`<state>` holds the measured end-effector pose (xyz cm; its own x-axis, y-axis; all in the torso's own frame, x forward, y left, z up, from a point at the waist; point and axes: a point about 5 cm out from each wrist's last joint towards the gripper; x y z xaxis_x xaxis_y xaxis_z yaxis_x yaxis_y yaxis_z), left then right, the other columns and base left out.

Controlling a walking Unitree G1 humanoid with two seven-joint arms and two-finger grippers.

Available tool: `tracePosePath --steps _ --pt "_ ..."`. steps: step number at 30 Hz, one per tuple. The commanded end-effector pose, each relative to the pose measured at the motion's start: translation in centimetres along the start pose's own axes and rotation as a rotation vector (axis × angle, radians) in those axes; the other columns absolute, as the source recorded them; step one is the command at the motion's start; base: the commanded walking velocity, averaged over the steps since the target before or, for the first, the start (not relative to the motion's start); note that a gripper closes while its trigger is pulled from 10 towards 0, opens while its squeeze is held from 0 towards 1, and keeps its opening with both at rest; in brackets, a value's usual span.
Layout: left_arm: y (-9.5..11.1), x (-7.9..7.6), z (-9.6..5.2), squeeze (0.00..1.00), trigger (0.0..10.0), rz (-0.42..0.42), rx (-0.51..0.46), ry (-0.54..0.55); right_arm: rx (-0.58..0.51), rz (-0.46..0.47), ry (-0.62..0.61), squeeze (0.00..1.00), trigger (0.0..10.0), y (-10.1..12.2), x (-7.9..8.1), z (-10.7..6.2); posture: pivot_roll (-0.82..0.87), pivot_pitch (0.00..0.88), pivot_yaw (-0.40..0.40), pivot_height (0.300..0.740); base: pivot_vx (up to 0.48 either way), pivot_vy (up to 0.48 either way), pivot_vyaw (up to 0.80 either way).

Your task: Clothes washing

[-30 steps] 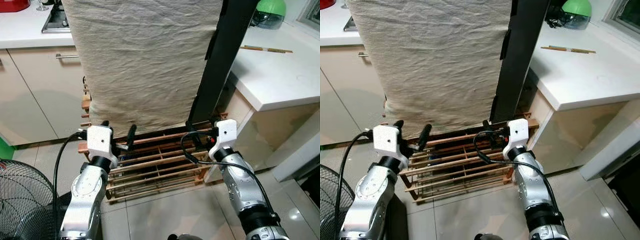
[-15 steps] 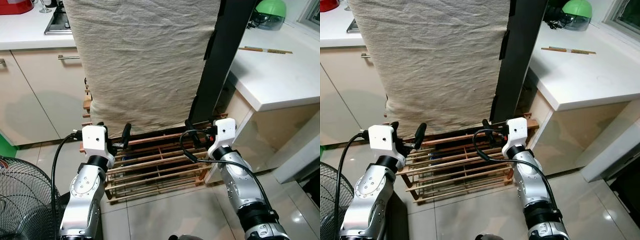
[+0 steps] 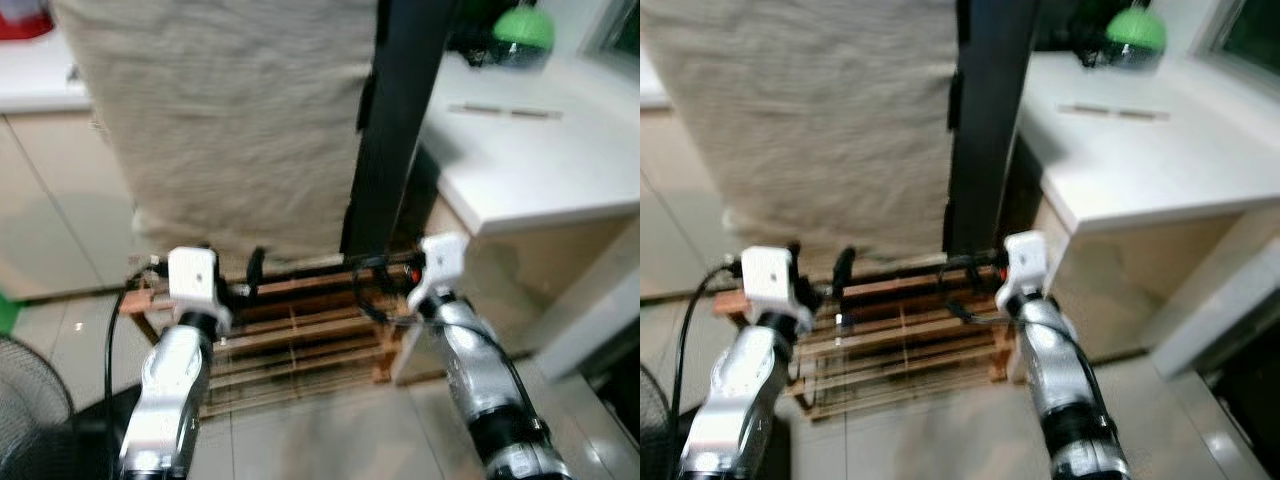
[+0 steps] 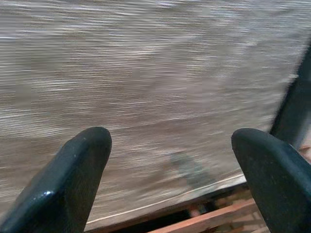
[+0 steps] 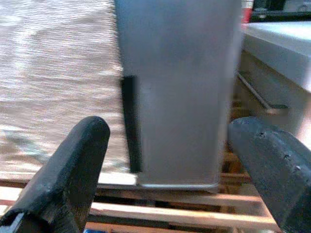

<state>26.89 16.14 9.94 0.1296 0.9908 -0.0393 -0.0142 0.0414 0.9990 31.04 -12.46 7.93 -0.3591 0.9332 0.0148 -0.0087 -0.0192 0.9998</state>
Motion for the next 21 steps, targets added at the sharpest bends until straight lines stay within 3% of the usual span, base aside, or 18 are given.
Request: tracePosePath --steps 1,8,21 --pt "-0.14 -0.46 0.06 0.0 10.0 -0.002 0.006 -0.01 0.006 -0.011 -0.016 0.0 10.0 -0.09 -0.57 -0.32 -0.06 0.004 -0.018 0.736 0.0 0.0 0.0" --pt "-0.19 -0.55 0.16 0.0 10.0 0.006 0.009 -0.015 0.02 -0.007 -0.022 0.0 10.0 -0.43 -0.79 -0.46 -0.06 0.003 -0.018 0.697 0.0 0.0 -0.36" --pt "-0.33 -0.47 0.34 0.0 10.0 0.037 0.018 -0.039 0.026 -0.007 -0.051 0.0 10.0 -0.65 -1.3 -0.47 -0.06 0.0 -0.013 0.693 0.0 0.0 -0.58"
Point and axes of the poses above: a point about 5 cm out from each wrist's last joint towards the gripper, its own z axis pointing out of the wrist towards the gripper, its own y axis along the axis of the wrist's last joint, x = y × z, and after that the axes turned 1 degree about -z, right-handed
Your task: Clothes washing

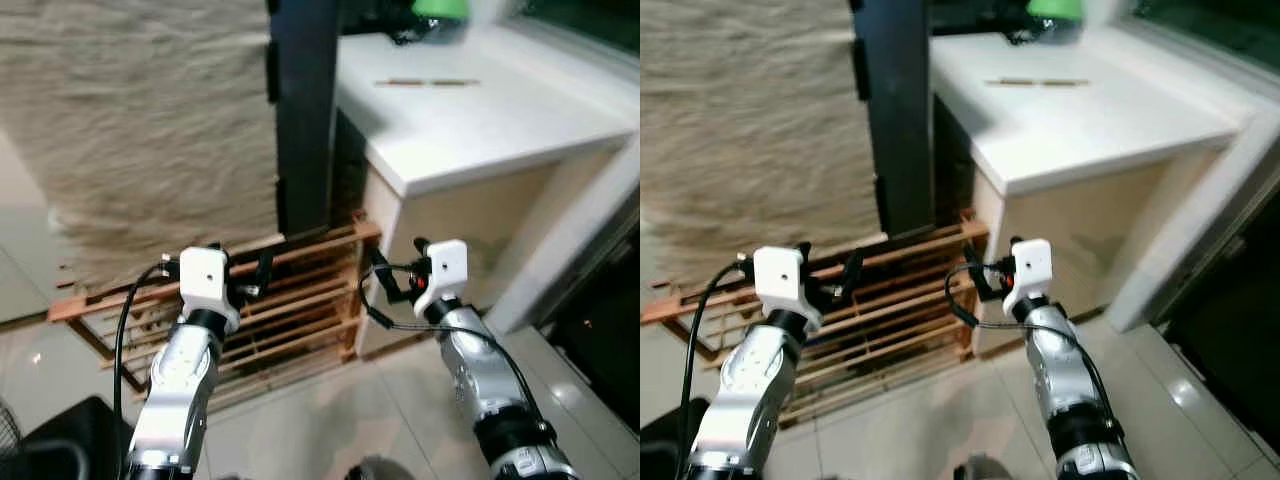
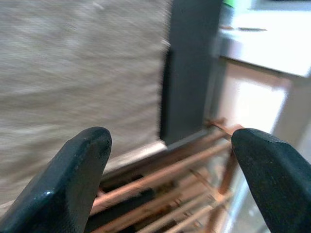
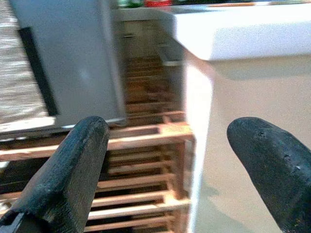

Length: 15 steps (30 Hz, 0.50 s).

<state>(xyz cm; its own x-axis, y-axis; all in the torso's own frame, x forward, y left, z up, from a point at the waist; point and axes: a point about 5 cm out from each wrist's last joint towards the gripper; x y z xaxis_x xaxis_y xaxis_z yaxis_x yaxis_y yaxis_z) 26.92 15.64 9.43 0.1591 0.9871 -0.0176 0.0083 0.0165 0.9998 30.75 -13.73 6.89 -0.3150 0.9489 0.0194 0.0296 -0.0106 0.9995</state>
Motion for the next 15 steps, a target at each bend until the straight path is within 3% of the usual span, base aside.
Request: tracePosePath --steps 1,7,9,11,15 --pt "0.2 0.0 0.3 0.0 10.0 0.01 -0.009 -0.016 -0.012 -0.011 0.007 0.0 10.0 0.4 0.0 0.3 -0.06 0.0 -0.013 0.693 0.0 0.0 -0.66" --pt "0.2 -0.3 0.3 0.0 10.0 0.002 -0.011 -0.047 -0.034 -0.043 -0.004 0.0 10.0 0.6 0.2 0.4 -0.06 0.0 -0.012 0.693 0.0 0.0 -0.64" --pt "0.4 -0.7 0.1 0.0 10.0 -0.037 -0.024 -0.1 -0.022 -0.048 -0.002 0.0 10.0 0.5 0.3 0.5 -0.06 0.0 -0.012 0.693 0.0 0.0 0.0" --pt "0.6 -1.1 0.0 0.0 10.0 -0.044 -0.038 -0.145 -0.022 -0.036 0.01 0.0 10.0 0.5 0.4 0.5 -0.06 0.0 -0.013 0.693 0.274 0.186 0.0" --pt "0.9 -1.7 0.1 0.0 10.0 0.038 -0.056 -0.193 -0.058 0.007 -0.005 0.0 10.0 1.1 0.0 0.5 -0.06 0.0 -0.014 0.706 0.444 0.0 -0.12"
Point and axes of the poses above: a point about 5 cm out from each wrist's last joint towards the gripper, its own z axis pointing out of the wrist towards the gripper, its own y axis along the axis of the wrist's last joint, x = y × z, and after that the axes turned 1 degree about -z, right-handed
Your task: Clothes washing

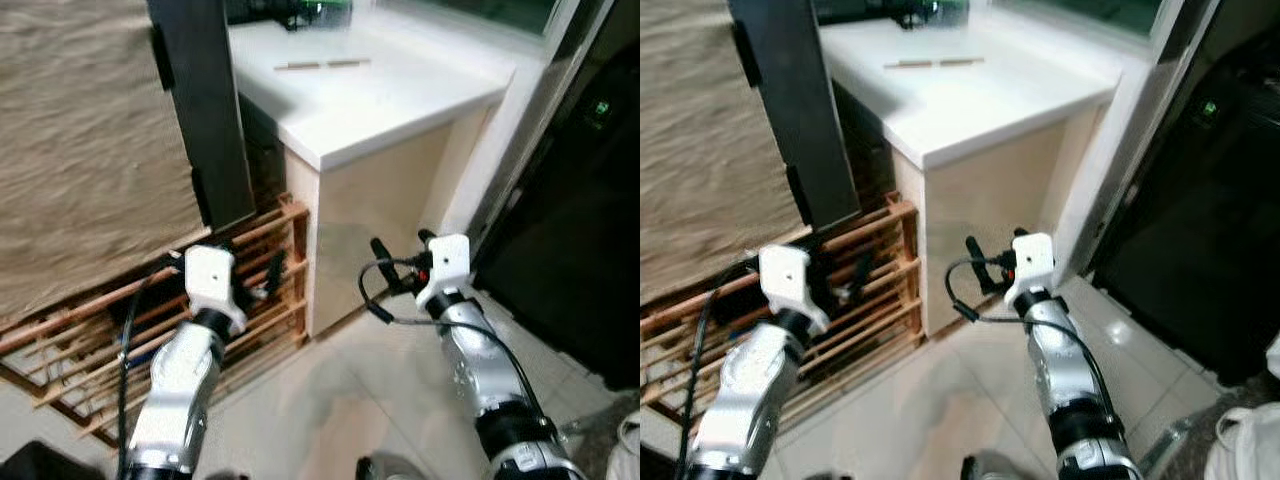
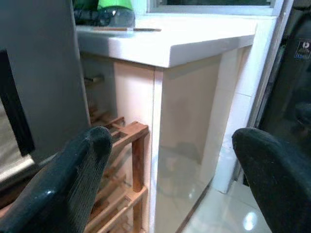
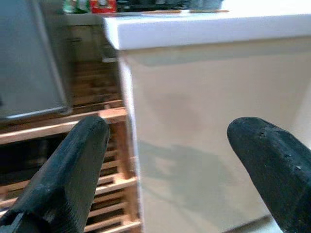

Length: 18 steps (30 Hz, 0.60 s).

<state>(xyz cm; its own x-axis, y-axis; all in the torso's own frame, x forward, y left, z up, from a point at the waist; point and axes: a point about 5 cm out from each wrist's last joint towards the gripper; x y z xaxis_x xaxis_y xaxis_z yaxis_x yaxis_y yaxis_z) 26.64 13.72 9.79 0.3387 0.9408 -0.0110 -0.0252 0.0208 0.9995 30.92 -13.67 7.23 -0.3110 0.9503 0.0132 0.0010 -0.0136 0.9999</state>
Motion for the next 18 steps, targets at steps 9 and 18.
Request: tracePosePath --steps 9,18 --pt "0.4 0.8 0.2 0.0 10.0 0.054 -0.01 0.024 -0.032 0.022 -0.014 0.0 10.0 0.8 -0.2 0.5 -0.06 0.0 -0.011 0.74 0.0 0.0 0.0" --pt "0.4 1.2 0.4 0.0 10.0 0.059 -0.002 0.048 -0.018 -0.003 -0.045 0.0 10.0 1.1 -0.6 0.8 -0.07 0.0 -0.014 0.74 0.0 0.0 0.0"
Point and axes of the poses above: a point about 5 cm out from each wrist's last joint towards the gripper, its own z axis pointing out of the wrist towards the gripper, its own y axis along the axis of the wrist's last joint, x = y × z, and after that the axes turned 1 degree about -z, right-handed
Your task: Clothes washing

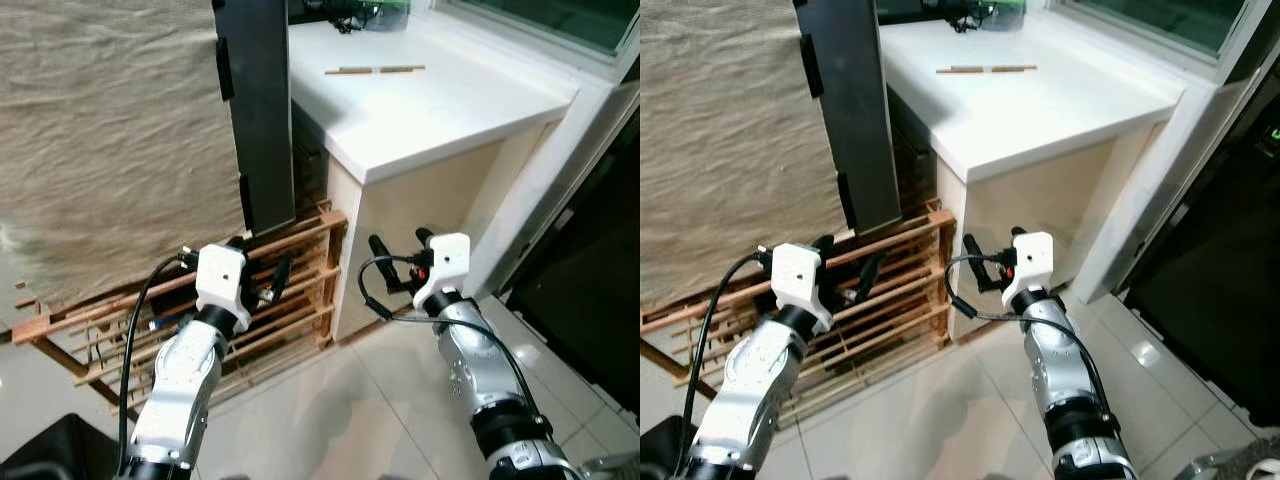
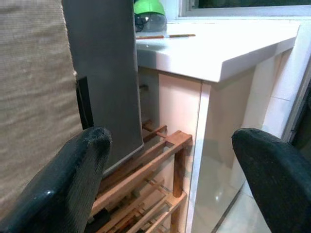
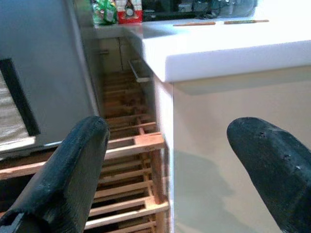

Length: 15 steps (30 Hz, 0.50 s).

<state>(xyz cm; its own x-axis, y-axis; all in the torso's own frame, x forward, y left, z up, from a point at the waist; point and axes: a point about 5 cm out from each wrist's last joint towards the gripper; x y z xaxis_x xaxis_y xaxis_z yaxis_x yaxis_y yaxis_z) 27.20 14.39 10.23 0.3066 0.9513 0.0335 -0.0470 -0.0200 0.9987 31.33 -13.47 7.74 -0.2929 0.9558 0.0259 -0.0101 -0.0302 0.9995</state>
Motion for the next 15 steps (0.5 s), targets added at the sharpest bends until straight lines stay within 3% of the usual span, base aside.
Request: tracePosePath --steps 1,15 --pt "-0.02 0.57 0.2 0.0 10.0 0.008 0.006 0.025 0.037 -0.052 -0.072 0.0 10.0 0.53 -1.08 0.83 -0.07 0.0 -0.015 0.74 0.0 0.0 0.0" --pt "-0.07 0.73 0.18 0.0 10.0 -0.004 0.008 0.042 0.07 -0.067 -0.087 0.0 10.0 0.85 -1.39 1.39 -0.08 0.006 -0.018 0.74 0.0 0.0 0.0"
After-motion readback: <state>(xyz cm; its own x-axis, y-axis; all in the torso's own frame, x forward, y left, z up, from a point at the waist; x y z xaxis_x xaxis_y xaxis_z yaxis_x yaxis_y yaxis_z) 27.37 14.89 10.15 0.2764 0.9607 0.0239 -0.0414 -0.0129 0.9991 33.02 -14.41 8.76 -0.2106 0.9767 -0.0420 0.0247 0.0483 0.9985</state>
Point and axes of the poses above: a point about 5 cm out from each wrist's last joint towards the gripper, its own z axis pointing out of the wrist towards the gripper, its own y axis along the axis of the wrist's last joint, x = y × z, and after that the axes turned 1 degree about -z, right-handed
